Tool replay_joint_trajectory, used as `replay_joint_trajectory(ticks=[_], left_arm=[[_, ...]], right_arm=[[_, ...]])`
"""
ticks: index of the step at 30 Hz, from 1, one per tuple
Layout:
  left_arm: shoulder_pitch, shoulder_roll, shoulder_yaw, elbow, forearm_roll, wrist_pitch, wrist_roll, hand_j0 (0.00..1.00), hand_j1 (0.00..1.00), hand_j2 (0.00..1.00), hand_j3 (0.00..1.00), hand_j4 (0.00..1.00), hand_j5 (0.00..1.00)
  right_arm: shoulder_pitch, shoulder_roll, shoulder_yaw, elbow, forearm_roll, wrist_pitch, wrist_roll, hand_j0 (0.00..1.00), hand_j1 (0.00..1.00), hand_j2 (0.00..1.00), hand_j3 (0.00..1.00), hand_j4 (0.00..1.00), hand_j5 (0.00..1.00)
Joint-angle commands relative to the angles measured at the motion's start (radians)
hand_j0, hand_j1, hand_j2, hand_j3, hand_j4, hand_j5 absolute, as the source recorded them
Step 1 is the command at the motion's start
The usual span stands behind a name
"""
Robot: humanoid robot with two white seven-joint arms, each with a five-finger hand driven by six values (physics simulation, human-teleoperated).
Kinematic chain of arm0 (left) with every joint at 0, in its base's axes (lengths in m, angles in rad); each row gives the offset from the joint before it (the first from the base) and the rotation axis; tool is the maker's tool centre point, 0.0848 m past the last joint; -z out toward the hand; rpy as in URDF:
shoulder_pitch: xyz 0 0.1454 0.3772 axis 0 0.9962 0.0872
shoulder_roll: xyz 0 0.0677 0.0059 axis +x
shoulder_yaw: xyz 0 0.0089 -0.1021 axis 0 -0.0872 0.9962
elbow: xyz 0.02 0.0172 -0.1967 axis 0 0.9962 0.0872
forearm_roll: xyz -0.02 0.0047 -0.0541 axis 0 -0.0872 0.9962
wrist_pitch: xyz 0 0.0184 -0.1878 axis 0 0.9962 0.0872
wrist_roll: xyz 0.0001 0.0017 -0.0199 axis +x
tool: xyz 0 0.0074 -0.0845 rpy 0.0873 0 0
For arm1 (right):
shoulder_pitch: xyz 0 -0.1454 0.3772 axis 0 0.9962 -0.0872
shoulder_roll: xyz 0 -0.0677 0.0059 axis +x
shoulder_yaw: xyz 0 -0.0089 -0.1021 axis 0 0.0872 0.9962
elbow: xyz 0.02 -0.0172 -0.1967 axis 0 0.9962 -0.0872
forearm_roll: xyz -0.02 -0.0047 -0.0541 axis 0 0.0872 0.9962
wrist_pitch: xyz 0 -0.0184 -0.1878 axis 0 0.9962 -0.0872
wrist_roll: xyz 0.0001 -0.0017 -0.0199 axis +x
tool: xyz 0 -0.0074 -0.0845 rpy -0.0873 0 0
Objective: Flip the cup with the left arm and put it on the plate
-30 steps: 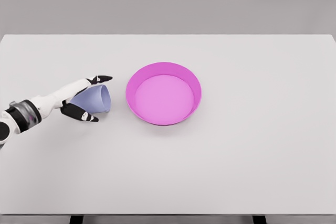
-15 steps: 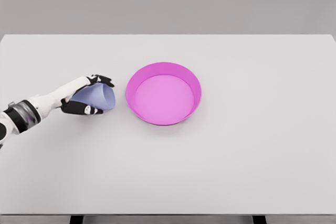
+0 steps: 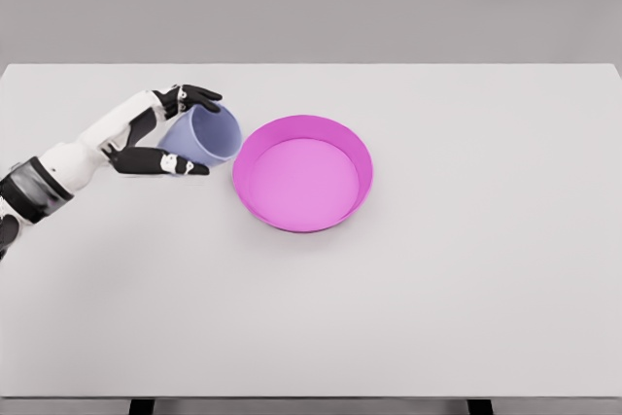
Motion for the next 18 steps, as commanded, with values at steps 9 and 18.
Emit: replay_joint_trajectory(ticks=[9, 18], left_arm=[[-0.025, -0.181, -0.043, 0.000, 0.090, -0.032, -0.003, 0.55, 0.55, 0.55, 0.55, 0.55, 0.55], [-0.046, -0.327, -0.100, 0.052, 0.134, -0.108, 0.046, 0.55, 0.55, 0.55, 0.55, 0.55, 0.55]], right_arm=[[0.000, 0.000, 0.000, 0.000, 0.000, 0.000, 0.000, 1.00, 1.00, 1.00, 1.00, 1.00, 1.00], [0.000, 0.000, 0.000, 0.000, 0.000, 0.000, 0.000, 1.00, 1.00, 1.00, 1.00, 1.00, 1.00]])
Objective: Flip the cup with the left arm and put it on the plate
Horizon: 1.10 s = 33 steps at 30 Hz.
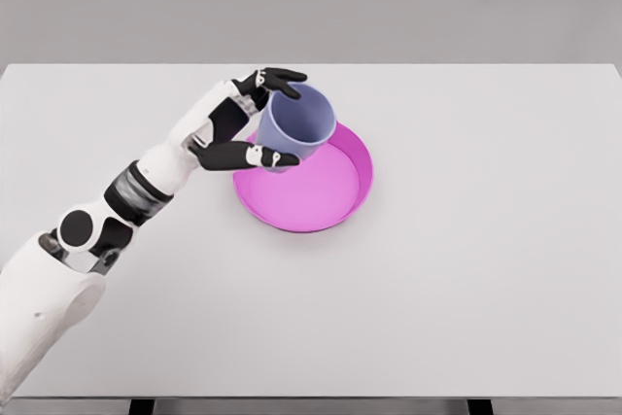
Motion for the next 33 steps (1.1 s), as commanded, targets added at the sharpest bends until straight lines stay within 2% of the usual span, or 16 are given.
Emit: replay_joint_trajectory(ticks=[1, 2, 5, 6, 10, 13, 20, 22, 23, 25, 28, 30, 31, 33], left_arm=[[0.000, -0.040, -0.009, 0.019, 0.016, -0.036, 0.056, 0.55, 0.55, 0.55, 0.55, 0.55, 0.55], [0.002, -0.043, -0.009, 0.024, 0.019, -0.053, 0.085, 0.55, 0.55, 0.55, 0.55, 0.55, 0.55], [0.006, -0.048, -0.032, 0.028, 0.020, -0.096, 0.254, 0.54, 0.54, 0.54, 0.54, 0.54, 0.54], [0.009, -0.048, -0.037, 0.028, 0.019, -0.115, 0.282, 0.54, 0.54, 0.54, 0.54, 0.54, 0.54], [0.012, -0.054, -0.063, 0.027, 0.005, -0.115, 0.302, 0.54, 0.54, 0.54, 0.54, 0.54, 0.54], [0.014, -0.060, -0.118, 0.019, 0.003, -0.115, 0.400, 0.51, 0.51, 0.51, 0.51, 0.51, 0.51], [0.014, -0.060, -0.172, 0.024, -0.001, -0.119, 0.474, 0.51, 0.51, 0.51, 0.51, 0.51, 0.51], [0.015, -0.062, -0.173, 0.028, -0.024, -0.182, 0.477, 0.49, 0.49, 0.49, 0.49, 0.49, 0.49], [0.015, -0.062, -0.198, 0.028, -0.024, -0.213, 0.483, 0.49, 0.49, 0.49, 0.49, 0.49, 0.49], [0.015, -0.077, -0.213, 0.036, -0.024, -0.252, 0.529, 0.49, 0.49, 0.49, 0.49, 0.49, 0.49], [0.014, -0.106, -0.249, 0.091, -0.024, -0.252, 0.590, 0.49, 0.49, 0.49, 0.49, 0.49, 0.49], [0.014, -0.125, -0.258, 0.116, -0.026, -0.252, 0.586, 0.49, 0.49, 0.49, 0.49, 0.49, 0.49], [0.009, -0.129, -0.290, 0.137, -0.024, -0.252, 0.586, 0.49, 0.49, 0.49, 0.49, 0.49, 0.49], [0.009, -0.134, -0.293, 0.148, -0.024, -0.252, 0.582, 0.49, 0.49, 0.49, 0.49, 0.49, 0.49]], right_arm=[[0.000, 0.000, 0.000, 0.000, 0.000, 0.000, 0.000, 1.00, 1.00, 1.00, 1.00, 1.00, 1.00], [0.000, 0.000, 0.000, 0.000, 0.000, 0.000, 0.000, 1.00, 1.00, 1.00, 1.00, 1.00, 1.00], [0.000, 0.000, 0.000, 0.000, 0.000, 0.000, 0.000, 1.00, 1.00, 1.00, 1.00, 1.00, 1.00], [0.000, 0.000, 0.000, 0.000, 0.000, 0.000, 0.000, 1.00, 1.00, 1.00, 1.00, 1.00, 1.00], [0.000, 0.000, 0.000, 0.000, 0.000, 0.000, 0.000, 1.00, 1.00, 1.00, 1.00, 1.00, 1.00], [0.000, 0.000, 0.000, 0.000, 0.000, 0.000, 0.000, 1.00, 1.00, 1.00, 1.00, 1.00, 1.00], [0.000, 0.000, 0.000, 0.000, 0.000, 0.000, 0.000, 1.00, 1.00, 1.00, 1.00, 1.00, 1.00], [0.000, 0.000, 0.000, 0.000, 0.000, 0.000, 0.000, 1.00, 1.00, 1.00, 1.00, 1.00, 1.00], [0.000, 0.000, 0.000, 0.000, 0.000, 0.000, 0.000, 1.00, 1.00, 1.00, 1.00, 1.00, 1.00], [0.000, 0.000, 0.000, 0.000, 0.000, 0.000, 0.000, 1.00, 1.00, 1.00, 1.00, 1.00, 1.00], [0.000, 0.000, 0.000, 0.000, 0.000, 0.000, 0.000, 1.00, 1.00, 1.00, 1.00, 1.00, 1.00], [0.000, 0.000, 0.000, 0.000, 0.000, 0.000, 0.000, 1.00, 1.00, 1.00, 1.00, 1.00, 1.00], [0.000, 0.000, 0.000, 0.000, 0.000, 0.000, 0.000, 1.00, 1.00, 1.00, 1.00, 1.00, 1.00], [0.000, 0.000, 0.000, 0.000, 0.000, 0.000, 0.000, 1.00, 1.00, 1.00, 1.00, 1.00, 1.00]])
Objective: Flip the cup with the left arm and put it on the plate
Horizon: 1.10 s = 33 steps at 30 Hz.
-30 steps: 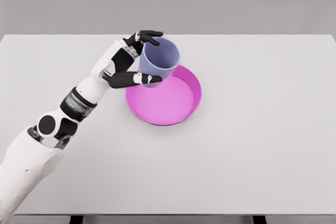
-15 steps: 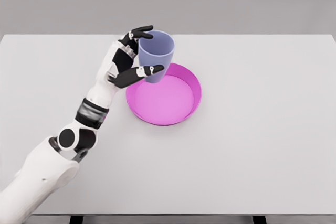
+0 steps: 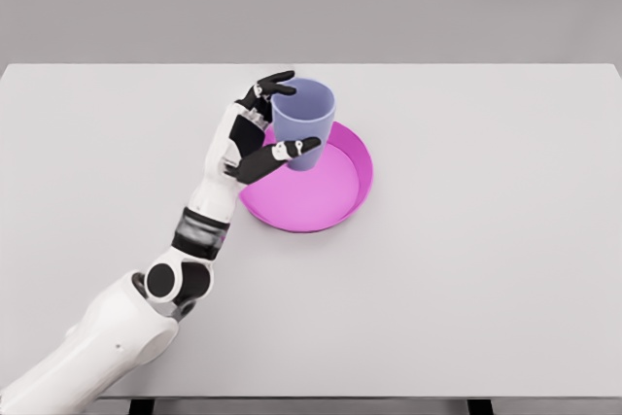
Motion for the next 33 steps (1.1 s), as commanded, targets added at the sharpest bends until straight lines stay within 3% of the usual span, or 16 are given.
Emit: replay_joint_trajectory(ticks=[1, 16, 19, 25, 33], left_arm=[[0.000, -0.010, -0.019, 0.024, -0.003, -0.003, 0.004, 0.49, 0.49, 0.49, 0.49, 0.49, 0.49], [-0.012, -0.048, -0.022, 0.148, -0.040, -0.003, -0.027, 0.53, 0.53, 0.53, 0.53, 0.53, 0.53], [-0.014, -0.048, -0.022, 0.151, -0.040, -0.003, -0.027, 0.53, 0.53, 0.53, 0.53, 0.53, 0.53], [-0.012, -0.048, -0.020, 0.143, -0.040, -0.003, -0.027, 0.66, 0.66, 0.66, 0.66, 0.66, 0.66], [-0.014, -0.047, -0.019, 0.136, -0.040, -0.003, -0.027, 0.70, 0.70, 0.70, 0.70, 0.70, 0.70]], right_arm=[[0.000, 0.000, 0.000, 0.000, 0.000, 0.000, 0.000, 1.00, 1.00, 1.00, 1.00, 1.00, 1.00], [0.000, 0.000, 0.000, 0.000, 0.000, 0.000, 0.000, 1.00, 1.00, 1.00, 1.00, 1.00, 1.00], [0.000, 0.000, 0.000, 0.000, 0.000, 0.000, 0.000, 1.00, 1.00, 1.00, 1.00, 1.00, 1.00], [0.000, 0.000, 0.000, 0.000, 0.000, 0.000, 0.000, 1.00, 1.00, 1.00, 1.00, 1.00, 1.00], [0.000, 0.000, 0.000, 0.000, 0.000, 0.000, 0.000, 1.00, 1.00, 1.00, 1.00, 1.00, 1.00]])
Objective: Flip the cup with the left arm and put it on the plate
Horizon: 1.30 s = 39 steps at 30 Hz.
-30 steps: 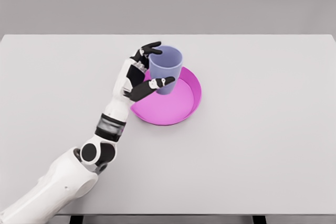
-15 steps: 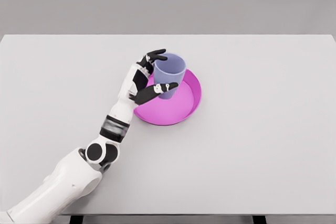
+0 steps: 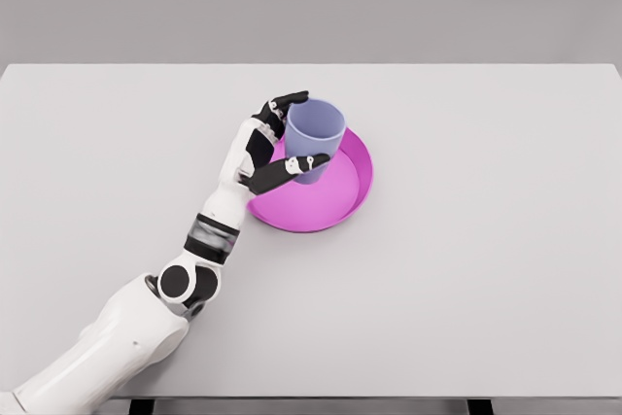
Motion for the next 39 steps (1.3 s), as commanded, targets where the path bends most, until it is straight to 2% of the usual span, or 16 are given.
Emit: replay_joint_trajectory(ticks=[1, 6, 15, 26, 34, 39], left_arm=[[0.000, 0.001, 0.001, -0.003, -0.003, 0.000, 0.000, 0.71, 0.71, 0.71, 0.71, 0.71, 0.71], [0.000, 0.001, 0.005, -0.004, -0.003, 0.000, 0.000, 0.77, 0.77, 0.77, 0.77, 0.77, 0.77], [0.002, 0.007, 0.010, -0.015, -0.003, 0.000, 0.000, 0.80, 0.80, 0.80, 0.80, 0.80, 0.80], [0.002, 0.008, 0.011, -0.016, -0.003, 0.000, 0.000, 0.93, 0.93, 0.93, 0.93, 0.93, 0.93], [-0.002, 0.013, 0.016, -0.018, -0.001, 0.000, 0.001, 0.96, 0.96, 0.96, 0.96, 0.96, 0.96], [0.000, 0.053, 0.028, -0.062, 0.000, 0.000, 0.000, 1.00, 1.00, 1.00, 1.00, 1.00, 1.00]], right_arm=[[0.000, 0.000, 0.000, 0.000, 0.000, 0.000, 0.000, 1.00, 1.00, 1.00, 1.00, 1.00, 1.00], [0.000, 0.000, 0.000, 0.000, 0.000, 0.000, 0.000, 1.00, 1.00, 1.00, 1.00, 1.00, 1.00], [0.000, 0.000, 0.000, 0.000, 0.000, 0.000, 0.000, 1.00, 1.00, 1.00, 1.00, 1.00, 1.00], [0.000, 0.000, 0.000, 0.000, 0.000, 0.000, 0.000, 1.00, 1.00, 1.00, 1.00, 1.00, 1.00], [0.000, 0.000, 0.000, 0.000, 0.000, 0.000, 0.000, 1.00, 1.00, 1.00, 1.00, 1.00, 1.00], [0.000, 0.000, 0.000, 0.000, 0.000, 0.000, 0.000, 1.00, 1.00, 1.00, 1.00, 1.00, 1.00]])
